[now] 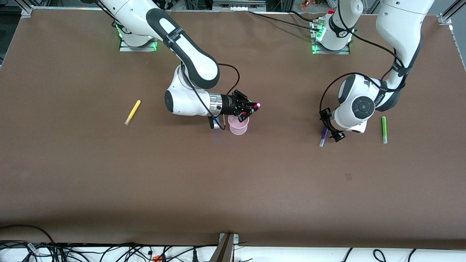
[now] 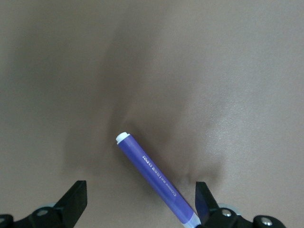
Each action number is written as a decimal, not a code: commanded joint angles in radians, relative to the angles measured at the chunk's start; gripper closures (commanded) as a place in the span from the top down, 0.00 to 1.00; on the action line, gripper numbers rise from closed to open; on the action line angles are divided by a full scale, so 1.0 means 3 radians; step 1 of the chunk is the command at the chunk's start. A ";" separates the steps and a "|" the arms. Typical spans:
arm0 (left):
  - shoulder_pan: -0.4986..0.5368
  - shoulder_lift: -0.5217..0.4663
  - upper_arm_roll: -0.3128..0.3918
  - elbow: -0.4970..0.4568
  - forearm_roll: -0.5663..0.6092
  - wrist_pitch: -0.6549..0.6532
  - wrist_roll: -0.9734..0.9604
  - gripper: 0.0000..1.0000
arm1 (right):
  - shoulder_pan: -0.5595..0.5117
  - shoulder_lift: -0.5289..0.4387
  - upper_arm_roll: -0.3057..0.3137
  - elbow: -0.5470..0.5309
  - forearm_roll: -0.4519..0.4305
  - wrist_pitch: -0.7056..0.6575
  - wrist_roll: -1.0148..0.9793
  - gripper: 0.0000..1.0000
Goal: Organize pens into pink holder with both arms
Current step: 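Drop the magenta highlighter into the cup while the left gripper grasps purple, then retract the right gripper while the left gripper carries purple highlighter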
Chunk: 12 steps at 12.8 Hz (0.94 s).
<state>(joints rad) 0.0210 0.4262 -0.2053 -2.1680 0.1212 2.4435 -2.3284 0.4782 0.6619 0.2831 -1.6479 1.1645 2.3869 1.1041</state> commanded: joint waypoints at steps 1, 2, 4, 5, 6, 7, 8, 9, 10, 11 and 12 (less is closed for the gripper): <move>-0.0019 -0.0009 0.0025 -0.0101 0.0133 0.0169 -0.0174 1.00 | -0.0050 0.0013 0.0002 0.0037 0.0045 -0.0005 -0.0147 0.48; -0.0019 0.0011 0.0025 -0.0101 0.0219 0.0169 -0.0179 0.95 | -0.0070 0.0013 0.0007 0.0052 0.0035 -0.0010 -0.0117 0.99; -0.0014 0.0047 0.0030 -0.0101 0.0332 0.0250 -0.0322 0.91 | -0.0086 -0.0028 0.0002 0.0073 -0.0143 -0.0026 -0.0106 1.00; -0.0014 0.0062 0.0030 -0.0101 0.0337 0.0266 -0.0358 0.91 | -0.0131 -0.0079 -0.0003 0.0078 -0.0347 -0.0046 -0.0111 1.00; -0.0014 0.0072 0.0030 -0.0101 0.0337 0.0271 -0.0363 0.90 | -0.0208 -0.0201 -0.0003 0.0098 -0.0597 -0.0213 -0.0101 1.00; -0.0009 0.0098 0.0030 -0.0090 0.0343 0.0282 -0.0364 0.85 | -0.0274 -0.0283 -0.0013 0.0179 -0.0923 -0.0377 -0.0071 1.00; -0.0009 0.0128 0.0040 -0.0085 0.0343 0.0332 -0.0364 0.76 | -0.0320 -0.0420 -0.0084 0.0231 -0.1220 -0.0566 -0.0070 1.00; 0.0002 0.0129 0.0040 -0.0085 0.0343 0.0353 -0.0364 0.56 | -0.0326 -0.0584 -0.0201 0.0241 -0.1542 -0.0709 -0.0096 1.00; 0.0007 0.0124 0.0040 -0.0085 0.0343 0.0353 -0.0358 0.41 | -0.0326 -0.0742 -0.0248 0.0236 -0.1829 -0.0777 -0.0116 1.00; 0.0007 0.0119 0.0040 -0.0085 0.0343 0.0358 -0.0358 0.22 | -0.0326 -0.0906 -0.0294 0.0211 -0.2130 -0.0848 -0.0187 1.00; 0.0007 0.0108 0.0040 -0.0080 0.0348 0.0353 -0.0358 0.02 | -0.0326 -0.1054 -0.0395 0.0201 -0.2336 -0.1041 -0.0396 1.00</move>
<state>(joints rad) 0.0243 0.4619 -0.1932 -2.1795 0.1828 2.5230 -2.3730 0.3730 0.4399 0.1996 -1.5476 0.5606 2.1341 1.0560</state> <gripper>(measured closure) 0.502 0.000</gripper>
